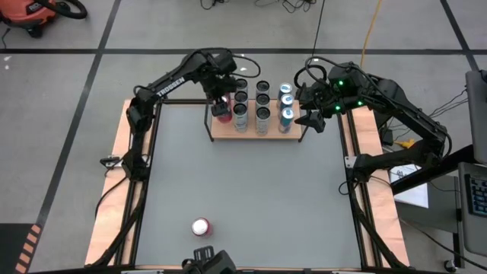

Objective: Place canned beverage on shelf
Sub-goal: Put the top red soda can aligned with the other red soda can on the shelf

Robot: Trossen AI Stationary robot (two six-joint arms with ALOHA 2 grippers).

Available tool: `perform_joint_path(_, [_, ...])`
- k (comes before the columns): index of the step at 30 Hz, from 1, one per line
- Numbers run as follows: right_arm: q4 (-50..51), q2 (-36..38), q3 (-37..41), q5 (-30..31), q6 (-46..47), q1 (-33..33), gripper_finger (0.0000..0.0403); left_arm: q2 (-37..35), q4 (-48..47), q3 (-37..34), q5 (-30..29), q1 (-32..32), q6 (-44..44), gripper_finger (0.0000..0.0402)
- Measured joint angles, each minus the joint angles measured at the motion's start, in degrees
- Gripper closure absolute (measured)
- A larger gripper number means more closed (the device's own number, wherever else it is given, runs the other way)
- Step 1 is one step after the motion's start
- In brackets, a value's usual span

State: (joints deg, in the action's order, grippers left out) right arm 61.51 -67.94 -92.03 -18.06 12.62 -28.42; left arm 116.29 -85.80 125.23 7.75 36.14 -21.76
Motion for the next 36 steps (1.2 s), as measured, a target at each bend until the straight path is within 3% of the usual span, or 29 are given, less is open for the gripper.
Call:
perform_joint_path(19, [-0.02, 0.02, 0.00, -0.02, 0.17, 0.00, 0.0065, -0.05, 6.31, -10.48, -5.16, 0.48, -1.53, 0.0114])
perform_joint_path(36, [-3.13, 0.02, 0.00, -0.20, 0.17, 0.00, 0.0065, -0.02, 10.48, -11.78, -5.20, 0.15, -3.14, 0.0081])
